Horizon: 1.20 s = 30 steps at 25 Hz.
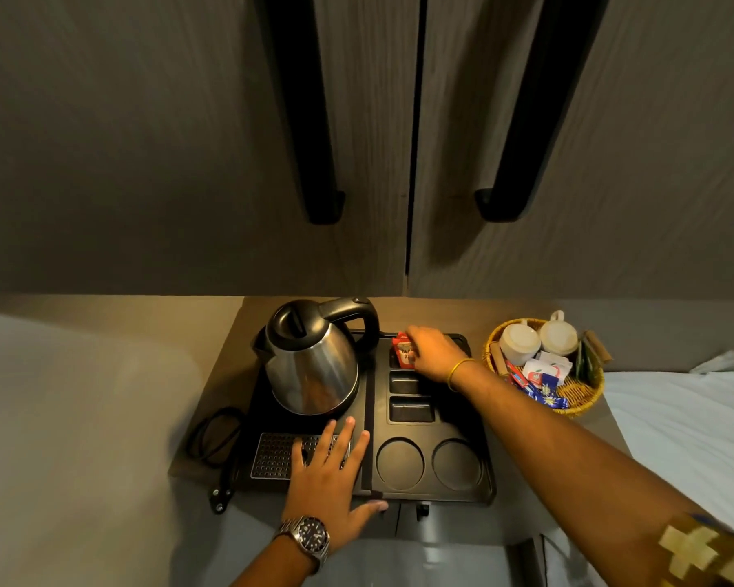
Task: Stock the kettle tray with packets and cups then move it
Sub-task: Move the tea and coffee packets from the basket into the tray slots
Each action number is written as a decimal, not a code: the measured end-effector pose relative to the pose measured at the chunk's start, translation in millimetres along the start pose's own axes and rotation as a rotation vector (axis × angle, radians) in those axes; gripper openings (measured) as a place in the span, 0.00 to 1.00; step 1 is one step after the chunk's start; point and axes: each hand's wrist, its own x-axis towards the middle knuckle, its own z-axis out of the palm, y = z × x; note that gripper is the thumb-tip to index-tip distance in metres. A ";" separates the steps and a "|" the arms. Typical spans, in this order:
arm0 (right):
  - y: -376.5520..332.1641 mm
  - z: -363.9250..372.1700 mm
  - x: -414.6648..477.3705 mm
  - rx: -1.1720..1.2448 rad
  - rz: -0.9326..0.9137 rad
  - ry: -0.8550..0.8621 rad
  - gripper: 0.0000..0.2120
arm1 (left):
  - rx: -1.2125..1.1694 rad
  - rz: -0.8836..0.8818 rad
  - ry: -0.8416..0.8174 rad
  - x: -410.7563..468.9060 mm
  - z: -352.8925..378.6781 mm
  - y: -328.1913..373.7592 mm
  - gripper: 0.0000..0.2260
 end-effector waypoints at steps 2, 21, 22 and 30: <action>3.7 2.5 2.9 0.041 -0.024 -0.043 0.21 | 0.006 0.011 0.000 1.0 0.8 -0.2 0.45; 10.7 37.6 -4.7 0.737 0.243 0.296 0.30 | 0.020 0.021 0.003 -1.7 3.7 -1.0 0.43; 10.9 37.7 -3.5 0.716 0.259 0.308 0.30 | 0.022 0.023 0.008 -1.5 3.7 -0.8 0.43; -14.2 63.2 -7.4 0.578 0.485 0.556 0.23 | 0.021 0.030 0.026 -1.6 2.3 0.0 0.44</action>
